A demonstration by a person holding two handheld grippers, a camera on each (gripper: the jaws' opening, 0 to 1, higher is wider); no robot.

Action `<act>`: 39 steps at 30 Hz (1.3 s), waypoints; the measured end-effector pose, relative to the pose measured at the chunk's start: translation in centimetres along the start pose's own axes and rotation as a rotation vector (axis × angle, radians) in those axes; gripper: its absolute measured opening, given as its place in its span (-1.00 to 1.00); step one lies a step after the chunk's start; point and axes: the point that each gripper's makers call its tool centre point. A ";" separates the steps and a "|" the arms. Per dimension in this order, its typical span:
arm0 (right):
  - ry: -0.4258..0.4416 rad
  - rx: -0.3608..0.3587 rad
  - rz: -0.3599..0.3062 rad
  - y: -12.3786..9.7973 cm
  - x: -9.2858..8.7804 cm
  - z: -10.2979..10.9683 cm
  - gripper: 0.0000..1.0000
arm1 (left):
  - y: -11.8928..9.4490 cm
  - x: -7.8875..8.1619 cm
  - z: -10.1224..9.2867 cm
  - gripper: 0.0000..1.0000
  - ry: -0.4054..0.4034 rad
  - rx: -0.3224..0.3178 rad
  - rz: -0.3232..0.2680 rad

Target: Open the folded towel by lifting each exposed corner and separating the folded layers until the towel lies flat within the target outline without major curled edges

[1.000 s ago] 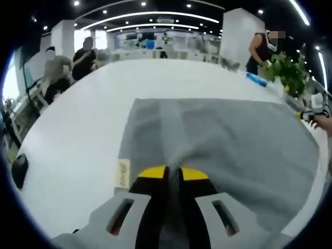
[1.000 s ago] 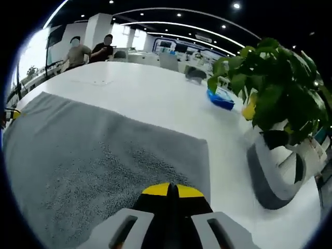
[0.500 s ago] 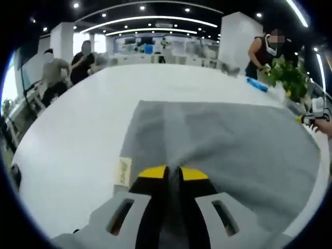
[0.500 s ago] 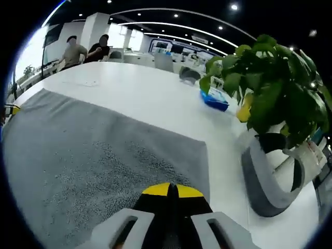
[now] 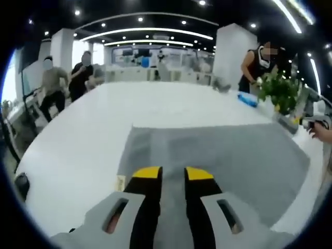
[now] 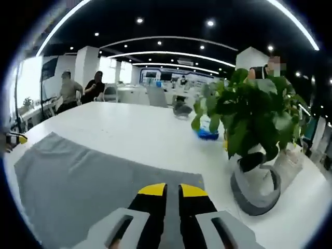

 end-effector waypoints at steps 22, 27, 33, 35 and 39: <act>0.191 0.073 -0.204 -15.6 2.0 4.4 0.43 | -10.1 1.9 -9.7 0.21 0.054 -0.067 -0.283; 0.201 0.071 -0.191 -18.0 0.2 5.9 0.74 | -11.1 1.4 -10.9 0.51 0.069 -0.096 -0.277; 0.157 0.078 -0.203 -19.9 -1.2 7.1 0.99 | -11.9 0.9 -10.3 0.99 0.083 -0.039 -0.327; 0.179 0.089 -0.208 -20.4 -1.4 7.3 0.99 | -12.0 0.8 -10.0 0.99 0.084 -0.044 -0.328; 0.156 0.089 -0.199 -20.4 -1.7 7.4 0.99 | -12.3 1.4 -10.1 0.99 0.083 -0.050 -0.374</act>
Point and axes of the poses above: the point that each gripper's makers call its tool centre point, and the gripper's own axes: y roughly forward along the fingers, z roughly to its left, x roughly out of its top, and after that the axes turned 10 degrees about -x, right-handed
